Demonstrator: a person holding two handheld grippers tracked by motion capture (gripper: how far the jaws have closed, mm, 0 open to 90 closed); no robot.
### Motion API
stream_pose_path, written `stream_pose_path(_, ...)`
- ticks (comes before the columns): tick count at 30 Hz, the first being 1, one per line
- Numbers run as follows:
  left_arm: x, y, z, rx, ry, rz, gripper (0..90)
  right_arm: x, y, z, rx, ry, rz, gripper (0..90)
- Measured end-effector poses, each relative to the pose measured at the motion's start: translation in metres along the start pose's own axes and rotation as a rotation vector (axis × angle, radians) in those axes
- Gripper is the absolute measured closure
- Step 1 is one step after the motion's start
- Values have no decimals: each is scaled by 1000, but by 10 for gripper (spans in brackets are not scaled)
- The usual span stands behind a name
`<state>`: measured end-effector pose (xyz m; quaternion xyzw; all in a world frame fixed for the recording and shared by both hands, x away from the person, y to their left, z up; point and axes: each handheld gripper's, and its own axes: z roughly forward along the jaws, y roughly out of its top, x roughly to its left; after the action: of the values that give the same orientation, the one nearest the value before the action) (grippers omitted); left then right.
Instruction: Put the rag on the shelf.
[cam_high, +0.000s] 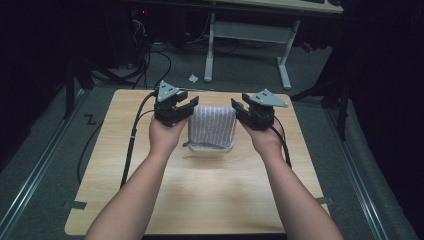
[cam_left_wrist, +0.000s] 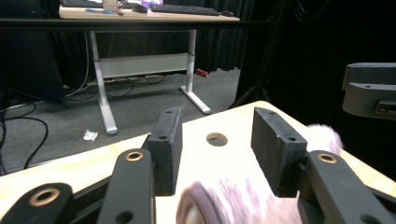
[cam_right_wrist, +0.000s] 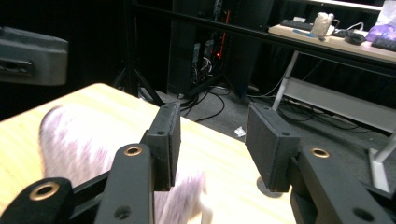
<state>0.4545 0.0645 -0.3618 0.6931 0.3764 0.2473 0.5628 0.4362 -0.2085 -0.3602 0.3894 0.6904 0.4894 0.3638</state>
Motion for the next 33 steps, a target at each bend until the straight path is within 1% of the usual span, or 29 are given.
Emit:
stream_pose_path(2,-3,-5,-11,-9,-6,-8,527,1,-6,-9,-5,2,-13,560)
stream_pose_path(3,-4,-9,-22,-20,-17,-23,507,0,-12,-17,6,6,-14,555)
stream_pose_path(4,-5,-10,-27,-20,-19,-21,505,0,-14,-20,8,6,-10,555)
stream_pose_path(5,-5,-10,-27,-20,-19,-21,505,-1,-16,-23,14,9,-10,554)
stream_pose_path(6,-7,-14,-35,-19,-15,4,503,-2,-19,-26,16,6,-4,556)
stream_pose_path(8,-7,-16,-40,-17,-21,0,503,-4,-23,-31,14,3,-3,559)
stream_pose_path(10,-6,-18,-41,-11,-21,0,503,-5,-24,-33,17,-1,-5,559)
stream_pose_path(11,-5,-20,-42,-6,-17,0,504,-7,-26,-34,30,-5,-3,559)
stream_pose_path(13,-2,-23,-41,6,-11,-14,506,-12,-28,-36,48,-6,15,561)
stream_pose_path(15,0,-26,-40,19,-12,-22,506,-13,-28,-37,49,-8,17,564)
stream_pose_path(18,1,-31,-38,36,-8,-15,506,-14,-29,-40,52,-14,16,567)
stream_pose_path(21,2,-41,-37,61,-11,-21,506,-14,-35,-43,53,-25,11,576)
stream_pose_path(22,2,-43,-36,66,-11,-21,506,-13,-41,-43,71,-20,11,573)
stream_pose_path(23,3,-47,-36,73,-11,-20,506,-13,-41,-43,71,-20,11,573)
stream_pose_path(25,3,-54,-35,92,-16,-25,505,-12,-49,-43,80,-19,11,572)
stream_pose_path(26,4,-63,-35,113,-22,-31,503,-11,-57,-42,106,-11,18,575)
stream_pose_path(27,4,-68,-35,122,-26,-34,503,-11,-61,-42,109,-8,17,583)
stream_pose_path(28,4,-68,-35,122,-26,-34,501,-11,-61,-42,109,-8,17,583)
stream_pose_path(30,4,-77,-34,144,-30,-35,500,-9,-72,-42,134,-4,18,585)
stream_pose_path(31,3,-82,-34,155,-32,-34,500,-6,-80,-42,153,-1,11,584)
stream_pose_path(32,3,-92,-35,181,-36,-33,499,-5,-85,-42,161,0,7,584)
stream_pose_path(33,2,-97,-35,186,-40,-36,498,-3,-91,-42,167,1,-1,583)
